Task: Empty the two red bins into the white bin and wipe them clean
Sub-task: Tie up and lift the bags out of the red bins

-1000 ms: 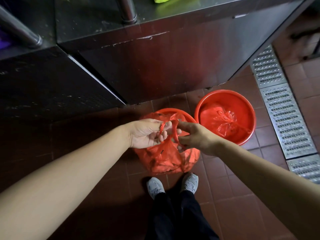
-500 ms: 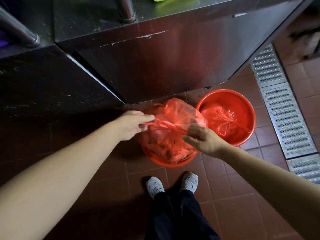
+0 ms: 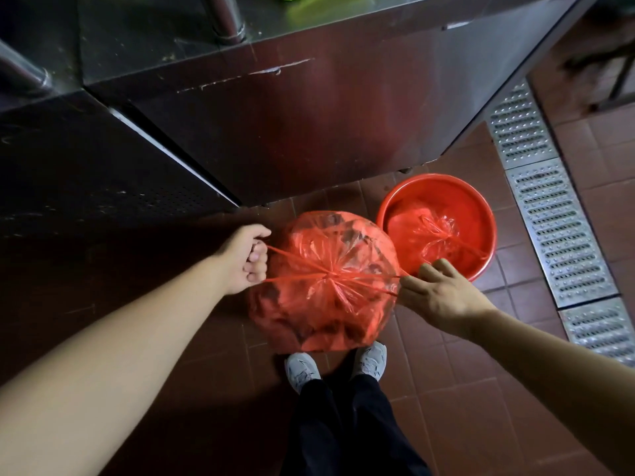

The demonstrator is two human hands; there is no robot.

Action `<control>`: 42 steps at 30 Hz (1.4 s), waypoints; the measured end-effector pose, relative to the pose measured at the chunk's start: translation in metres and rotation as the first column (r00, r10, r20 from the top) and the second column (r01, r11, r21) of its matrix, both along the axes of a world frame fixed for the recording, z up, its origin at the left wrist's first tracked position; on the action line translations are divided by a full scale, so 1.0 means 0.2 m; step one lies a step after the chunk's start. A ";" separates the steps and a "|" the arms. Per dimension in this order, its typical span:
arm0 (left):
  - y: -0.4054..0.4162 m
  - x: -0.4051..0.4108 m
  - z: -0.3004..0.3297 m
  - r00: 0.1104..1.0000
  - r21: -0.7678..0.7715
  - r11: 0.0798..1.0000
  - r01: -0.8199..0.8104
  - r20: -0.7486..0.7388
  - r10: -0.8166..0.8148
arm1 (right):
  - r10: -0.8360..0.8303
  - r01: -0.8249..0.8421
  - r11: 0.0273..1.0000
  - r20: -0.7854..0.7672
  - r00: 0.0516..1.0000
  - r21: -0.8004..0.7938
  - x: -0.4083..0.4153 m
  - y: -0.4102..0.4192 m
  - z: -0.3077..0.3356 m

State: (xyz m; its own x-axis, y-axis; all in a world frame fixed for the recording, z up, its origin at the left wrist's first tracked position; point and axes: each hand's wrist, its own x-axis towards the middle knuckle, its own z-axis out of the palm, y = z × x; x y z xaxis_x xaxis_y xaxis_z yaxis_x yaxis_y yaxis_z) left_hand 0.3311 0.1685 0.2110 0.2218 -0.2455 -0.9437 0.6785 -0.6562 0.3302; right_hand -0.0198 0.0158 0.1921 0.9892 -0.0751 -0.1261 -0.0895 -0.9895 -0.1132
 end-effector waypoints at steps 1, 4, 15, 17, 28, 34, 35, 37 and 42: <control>0.01 -0.01 -0.01 1.000 0.023 1.000 -0.001 0.008 0.001 | -0.006 0.006 1.000 -0.026 1.000 0.006 -0.02 -0.02 -0.01; 0.01 -0.05 -0.04 0.999 0.020 1.000 -0.023 0.044 0.022 | -0.041 0.042 0.999 -0.061 0.997 0.025 0.02 -0.03 -0.02; -0.04 -0.17 0.08 0.992 -0.167 0.979 0.116 -0.024 -0.121 | -0.405 0.398 0.776 -0.097 0.909 0.490 0.14 0.11 0.10; -0.06 -0.22 0.14 0.982 -0.194 0.965 0.179 -0.027 -0.188 | -0.563 0.488 0.566 -0.121 0.818 0.665 0.22 0.14 0.16; -0.14 -0.39 0.37 0.975 -0.100 0.985 0.142 -0.156 -0.156 | -0.531 0.490 0.499 -0.194 0.825 0.715 0.50 0.37 0.39; -0.17 -0.45 0.28 0.991 -0.082 0.991 0.109 -0.073 -0.115 | -0.600 0.512 0.561 -0.106 0.793 0.651 0.39 0.32 0.24; -0.19 -0.47 0.25 0.995 -0.080 0.993 0.088 -0.041 -0.092 | -0.651 0.520 0.541 -0.062 0.757 0.661 0.37 0.28 0.20; -0.24 -0.52 0.20 0.998 -0.071 0.996 0.059 0.021 -0.057 | -0.743 0.596 0.476 -0.067 0.666 0.647 0.31 0.19 0.11; -0.39 -0.67 0.08 0.981 -0.045 0.993 0.106 0.170 -0.097 | -0.801 0.771 0.372 -0.241 0.548 0.517 0.06 -0.08 -0.10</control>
